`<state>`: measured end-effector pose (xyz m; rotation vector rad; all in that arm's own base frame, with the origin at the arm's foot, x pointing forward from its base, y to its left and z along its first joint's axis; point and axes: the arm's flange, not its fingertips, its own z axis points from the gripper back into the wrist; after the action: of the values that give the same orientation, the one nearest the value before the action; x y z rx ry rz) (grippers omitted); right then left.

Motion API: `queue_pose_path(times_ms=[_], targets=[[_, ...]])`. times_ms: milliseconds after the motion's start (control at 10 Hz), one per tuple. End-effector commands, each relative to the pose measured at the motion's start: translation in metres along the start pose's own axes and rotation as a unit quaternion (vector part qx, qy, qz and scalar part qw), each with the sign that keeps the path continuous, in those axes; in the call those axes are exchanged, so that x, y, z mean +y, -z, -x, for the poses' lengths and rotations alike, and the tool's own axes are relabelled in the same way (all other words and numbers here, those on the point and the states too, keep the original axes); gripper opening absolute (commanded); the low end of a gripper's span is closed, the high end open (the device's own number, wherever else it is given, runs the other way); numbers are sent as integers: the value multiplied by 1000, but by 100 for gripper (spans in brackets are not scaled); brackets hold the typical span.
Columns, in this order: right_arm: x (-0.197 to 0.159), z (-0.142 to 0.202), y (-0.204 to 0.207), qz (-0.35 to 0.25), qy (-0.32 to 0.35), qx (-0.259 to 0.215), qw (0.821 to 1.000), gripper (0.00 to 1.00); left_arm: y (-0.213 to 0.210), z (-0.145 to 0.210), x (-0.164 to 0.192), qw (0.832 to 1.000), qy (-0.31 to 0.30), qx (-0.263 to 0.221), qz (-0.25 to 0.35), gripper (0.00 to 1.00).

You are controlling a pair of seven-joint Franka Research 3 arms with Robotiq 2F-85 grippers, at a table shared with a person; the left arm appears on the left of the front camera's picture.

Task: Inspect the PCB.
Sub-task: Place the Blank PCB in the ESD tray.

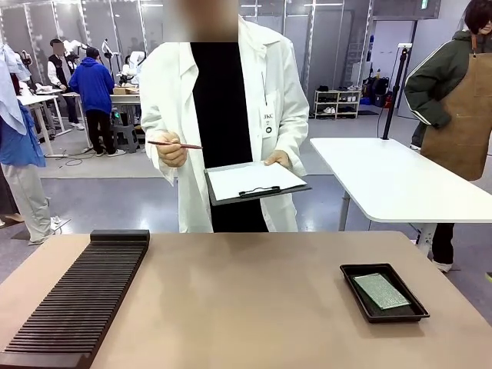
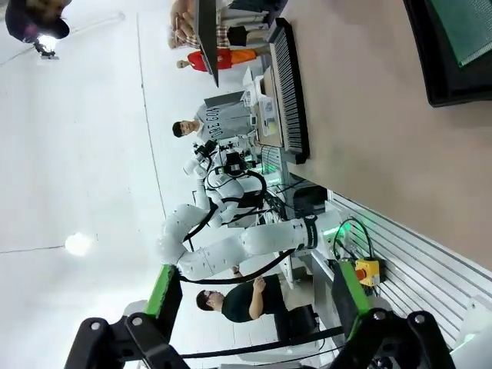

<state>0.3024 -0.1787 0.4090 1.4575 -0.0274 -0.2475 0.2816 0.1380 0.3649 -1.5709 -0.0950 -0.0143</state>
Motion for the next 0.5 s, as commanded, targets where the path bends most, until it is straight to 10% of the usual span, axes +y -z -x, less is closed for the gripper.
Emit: queue_pose_path(times_ms=[0,400], targets=[[-6,-5,7,-1,-14,-1,1000,100,0,-1,-2,1000,-7,-1,-4,100],[0,0,0,0,0,0,1000,100,0,-1,-2,1000,-7,-1,-4,100]])
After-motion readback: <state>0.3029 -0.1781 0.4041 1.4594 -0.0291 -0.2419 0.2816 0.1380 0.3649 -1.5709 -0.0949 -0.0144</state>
